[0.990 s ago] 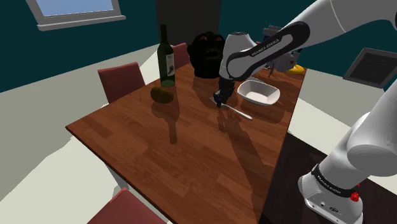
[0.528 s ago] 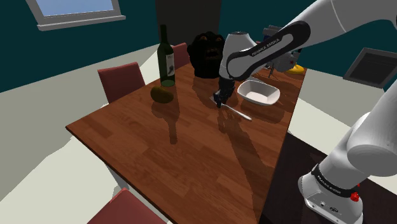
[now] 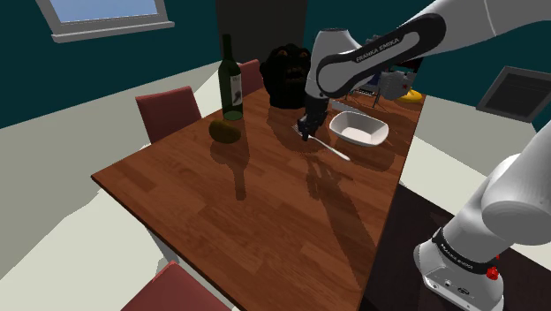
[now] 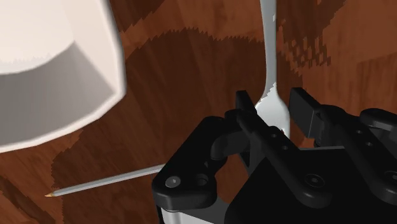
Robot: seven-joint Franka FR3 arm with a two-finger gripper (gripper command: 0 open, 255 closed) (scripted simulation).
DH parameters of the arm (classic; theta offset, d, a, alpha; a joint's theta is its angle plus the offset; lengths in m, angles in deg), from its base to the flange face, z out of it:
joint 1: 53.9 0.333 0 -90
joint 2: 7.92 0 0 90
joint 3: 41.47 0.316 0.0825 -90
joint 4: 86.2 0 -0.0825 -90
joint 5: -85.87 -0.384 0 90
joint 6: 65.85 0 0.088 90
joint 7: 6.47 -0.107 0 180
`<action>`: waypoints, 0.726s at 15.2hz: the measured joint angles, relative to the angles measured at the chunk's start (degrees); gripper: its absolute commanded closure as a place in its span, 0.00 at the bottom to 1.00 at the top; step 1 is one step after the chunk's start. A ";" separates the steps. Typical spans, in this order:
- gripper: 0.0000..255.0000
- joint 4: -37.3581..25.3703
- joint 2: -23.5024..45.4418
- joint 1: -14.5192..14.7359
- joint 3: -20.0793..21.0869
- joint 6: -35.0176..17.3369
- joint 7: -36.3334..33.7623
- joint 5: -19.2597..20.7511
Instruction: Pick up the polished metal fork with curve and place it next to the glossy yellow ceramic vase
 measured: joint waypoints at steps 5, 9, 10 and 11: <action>1.00 -1.95 -1.78 -0.08 -0.10 3.73 0.21 -0.12; 1.00 -3.64 -3.14 -0.10 -0.14 6.78 0.24 -0.20; 1.00 -4.23 -3.40 -0.10 -0.14 7.64 0.22 -0.20; 1.00 -4.58 -3.79 -0.09 -0.13 8.37 0.21 -0.23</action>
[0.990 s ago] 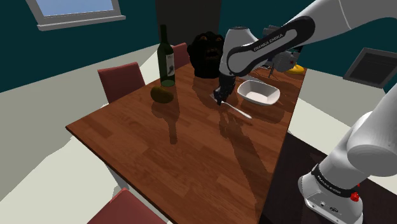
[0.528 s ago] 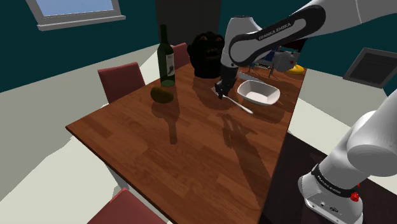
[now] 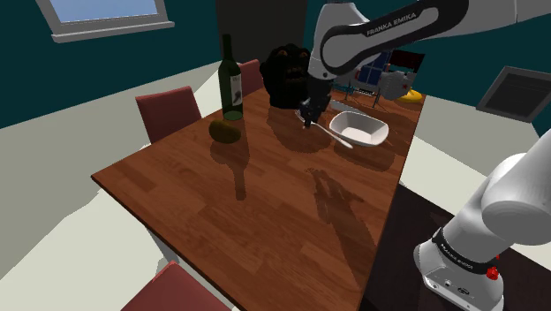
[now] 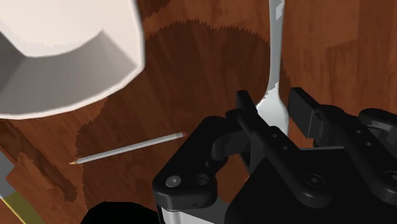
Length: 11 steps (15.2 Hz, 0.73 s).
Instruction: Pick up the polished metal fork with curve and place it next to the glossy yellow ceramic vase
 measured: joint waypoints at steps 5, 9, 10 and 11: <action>1.00 -2.59 -1.29 0.00 -0.02 3.87 -0.04 -0.05; 1.00 -3.11 -2.58 -0.76 -1.00 5.73 1.66 -0.09; 1.00 -3.42 -2.43 -1.30 -1.69 5.92 2.84 -0.03; 1.00 -3.11 -2.61 -1.92 -2.49 5.81 4.22 0.02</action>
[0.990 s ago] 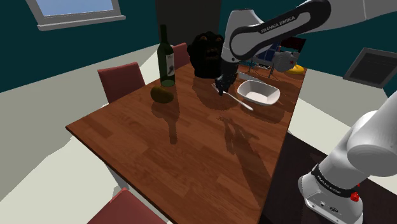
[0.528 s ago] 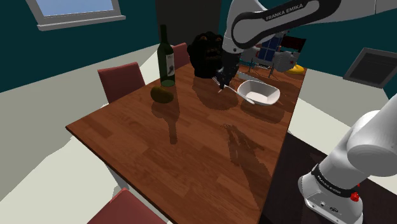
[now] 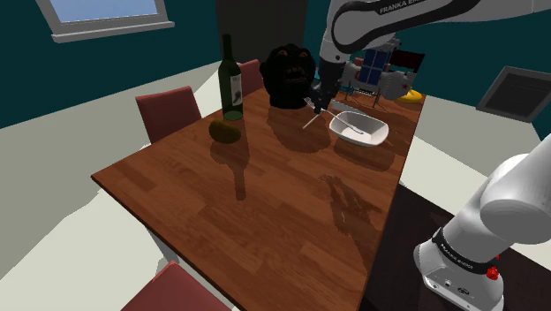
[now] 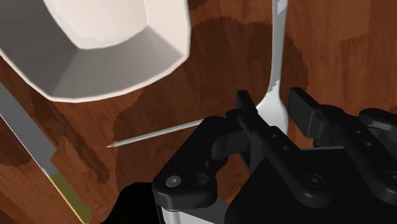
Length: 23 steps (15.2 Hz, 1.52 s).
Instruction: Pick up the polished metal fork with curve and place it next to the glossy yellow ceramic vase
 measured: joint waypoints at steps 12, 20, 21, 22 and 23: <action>1.00 0.17 -0.46 -7.38 -9.85 0.64 16.83 0.71; 1.00 -4.72 3.95 -12.33 -16.30 1.48 28.54 0.03; 1.00 -5.82 4.66 -12.88 -16.96 1.94 29.83 -0.16; 1.00 -7.02 5.78 -13.50 -17.68 2.09 31.30 -0.50; 1.00 -8.19 6.84 -14.17 -18.42 2.30 32.83 -0.83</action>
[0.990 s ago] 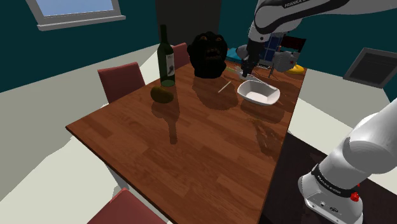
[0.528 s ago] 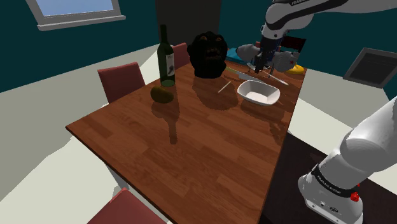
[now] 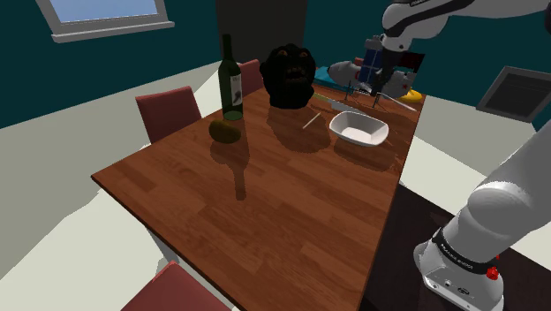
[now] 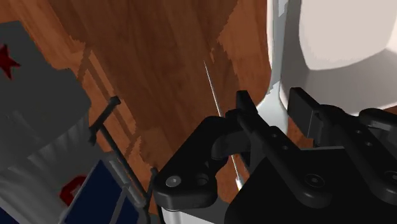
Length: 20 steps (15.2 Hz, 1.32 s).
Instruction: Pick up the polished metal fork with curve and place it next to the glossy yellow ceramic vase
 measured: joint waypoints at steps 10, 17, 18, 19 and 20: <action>1.00 -14.81 12.02 -7.68 -5.61 4.28 14.38 -4.97; 1.00 -21.58 17.27 -11.53 -6.88 5.11 19.61 -7.72; 1.00 -20.77 16.84 -11.50 -6.89 4.23 19.65 -7.77; 1.00 -20.78 16.85 -11.73 -6.85 3.82 19.98 -8.08; 1.00 -20.61 16.71 -11.81 -6.82 3.48 20.11 -8.19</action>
